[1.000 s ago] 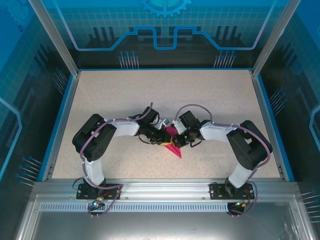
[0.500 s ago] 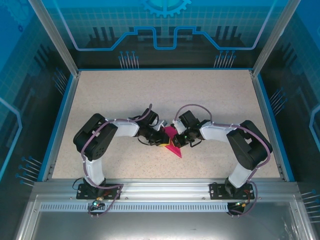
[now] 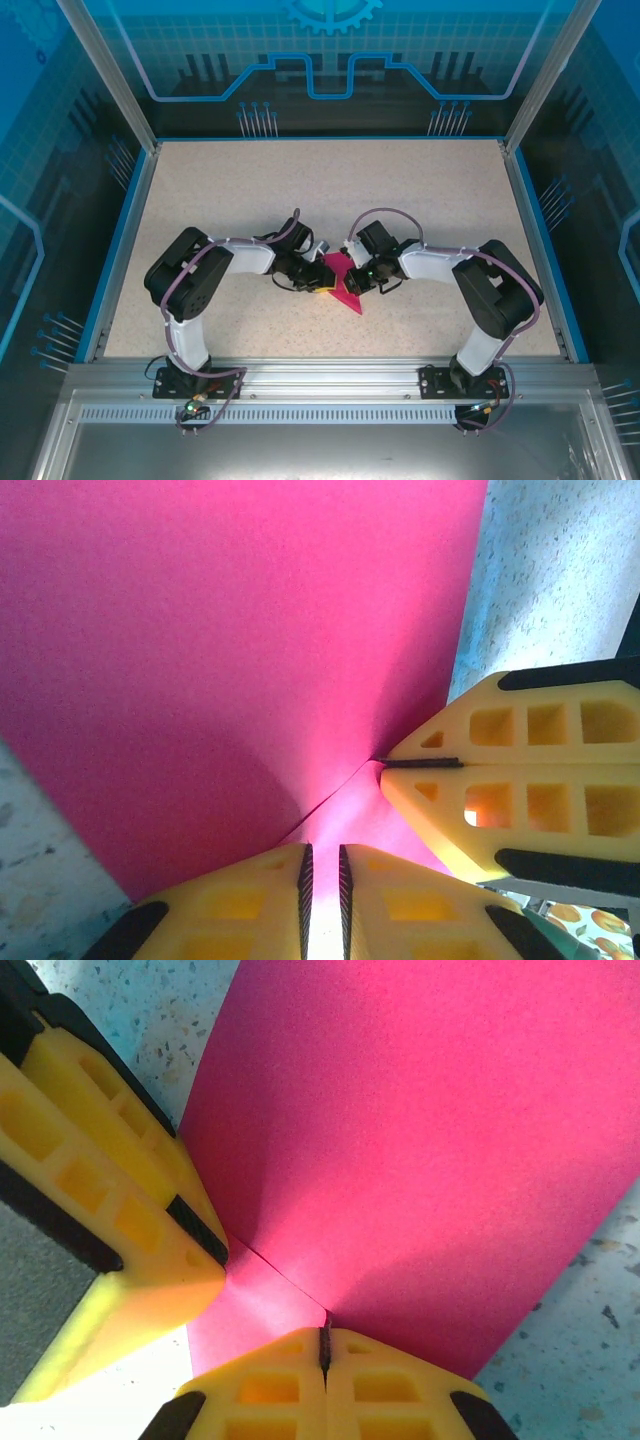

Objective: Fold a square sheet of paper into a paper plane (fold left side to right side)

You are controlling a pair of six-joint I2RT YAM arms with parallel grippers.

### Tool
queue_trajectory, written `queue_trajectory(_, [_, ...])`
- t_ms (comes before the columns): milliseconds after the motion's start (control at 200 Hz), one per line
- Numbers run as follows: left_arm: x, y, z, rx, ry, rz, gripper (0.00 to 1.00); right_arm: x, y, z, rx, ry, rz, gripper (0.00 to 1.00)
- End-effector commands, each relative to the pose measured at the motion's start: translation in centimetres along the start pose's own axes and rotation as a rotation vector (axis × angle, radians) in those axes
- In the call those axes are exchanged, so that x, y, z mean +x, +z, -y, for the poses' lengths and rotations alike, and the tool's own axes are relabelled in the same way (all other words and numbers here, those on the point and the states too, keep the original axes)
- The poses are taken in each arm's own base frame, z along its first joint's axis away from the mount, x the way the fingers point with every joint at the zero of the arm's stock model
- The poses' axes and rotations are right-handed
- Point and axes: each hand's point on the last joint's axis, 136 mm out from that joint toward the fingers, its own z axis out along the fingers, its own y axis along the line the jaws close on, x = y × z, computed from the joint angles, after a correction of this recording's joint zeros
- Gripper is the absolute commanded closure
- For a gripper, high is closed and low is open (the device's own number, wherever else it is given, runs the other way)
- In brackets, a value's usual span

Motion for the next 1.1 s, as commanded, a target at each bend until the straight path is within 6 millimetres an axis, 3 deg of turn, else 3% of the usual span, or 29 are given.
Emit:
queue_trajectory(0, [0.3, 0.6, -2.8, -0.094, -0.023, -0.007, 0.82, 3.4, 1.2, 0.9, 0.038, 0.031, -0.121, 1.00])
queue_trajectory(90, [0.8, 0.9, -3.9, -0.124, -0.035, -0.020, 0.82, 2.4, 0.6, 0.3, 0.016, 0.034, -0.087, 1.00])
queue_trajectory(280, [1.5, 1.5, -5.4, -0.165, -0.054, -0.042, 0.83, -0.5, -2.0, 0.0, 0.004, 0.044, -0.001, 0.84])
queue_trajectory(425, [1.6, 1.6, -5.7, -0.174, -0.059, -0.047, 0.83, -0.5, -3.8, 0.8, 0.055, 0.050, 0.013, 0.71])
queue_trajectory(510, [1.5, 1.5, -5.6, -0.173, -0.056, -0.045, 0.83, -0.6, -5.1, 0.1, 0.041, 0.038, 0.033, 0.66])
queue_trajectory(625, [1.5, 1.5, -5.5, -0.174, -0.053, -0.044, 0.83, 0.4, -6.1, -2.1, -0.069, 0.043, 0.020, 0.66])
queue_trajectory(745, [1.5, 1.4, -5.4, -0.176, -0.050, -0.045, 0.83, 1.6, -6.0, -5.3, -0.249, 0.069, -0.012, 0.72])
queue_trajectory(845, [1.4, 1.3, -5.5, -0.180, -0.050, -0.041, 0.83, 2.5, -5.2, -6.9, -0.327, 0.090, -0.056, 0.74])
queue_trajectory(1095, [1.4, 1.2, -5.5, -0.189, -0.045, -0.043, 0.83, 3.7, -2.5, -5.8, -0.276, 0.117, -0.144, 0.74])
